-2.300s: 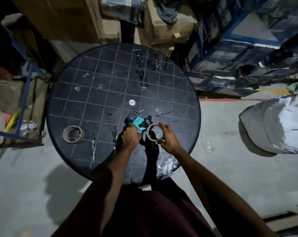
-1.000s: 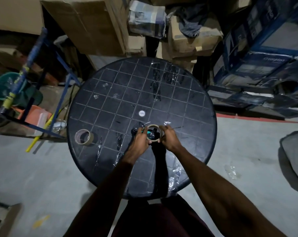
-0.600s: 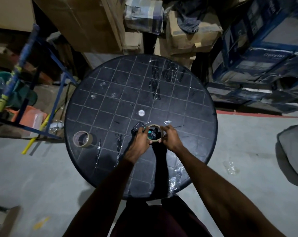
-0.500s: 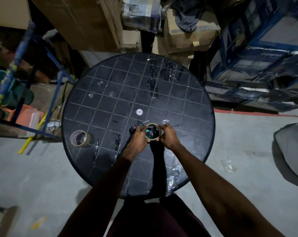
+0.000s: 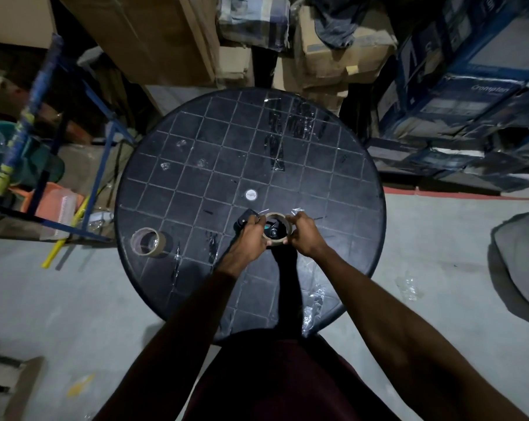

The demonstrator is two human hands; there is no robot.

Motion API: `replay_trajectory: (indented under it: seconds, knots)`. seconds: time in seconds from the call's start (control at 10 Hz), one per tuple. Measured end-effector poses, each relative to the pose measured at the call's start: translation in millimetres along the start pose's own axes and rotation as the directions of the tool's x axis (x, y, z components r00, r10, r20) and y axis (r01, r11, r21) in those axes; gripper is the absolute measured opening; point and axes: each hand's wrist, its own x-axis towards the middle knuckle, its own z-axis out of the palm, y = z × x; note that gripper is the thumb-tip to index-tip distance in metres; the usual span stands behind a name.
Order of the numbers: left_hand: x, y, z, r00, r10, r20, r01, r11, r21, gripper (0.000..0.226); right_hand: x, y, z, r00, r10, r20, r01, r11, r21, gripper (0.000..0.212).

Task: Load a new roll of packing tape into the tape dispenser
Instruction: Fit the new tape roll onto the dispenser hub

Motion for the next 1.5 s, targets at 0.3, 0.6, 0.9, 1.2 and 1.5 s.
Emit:
replay_trajectory:
  seconds: [0.3,0.6,0.9,1.2,1.5]
  knots:
    - [-4.3,-8.4,2.1,1.0,0.005,-0.005,-0.005,1.0,-0.024,0.078,-6.7,0.9,17.0,0.998,0.047,-0.047,-0.046,0.999,0.005,0.049]
    - [-5.9,-9.9,2.8,0.999,0.039,0.004,-0.039,0.999,-0.013,0.079,-12.5,6.8,18.7,0.998,0.067,-0.005,-0.067,0.998,0.009,0.035]
    - [-12.0,-10.1,6.2,0.997,0.069,0.015,-0.07,0.996,0.051,0.081,-19.6,20.6,33.1,0.993,0.068,-0.1,-0.062,0.996,0.066,0.035]
    - [-15.2,-14.6,6.1,0.996,0.09,0.027,-0.091,0.995,0.04,0.086,-31.3,13.3,47.4,0.978,0.163,-0.132,-0.147,0.982,0.121,0.056]
    - [-5.8,-10.7,-2.0,0.975,0.221,0.026,-0.222,0.97,0.1,0.087,-31.8,20.1,46.7,0.972,0.173,-0.161,-0.142,0.971,0.19,0.071]
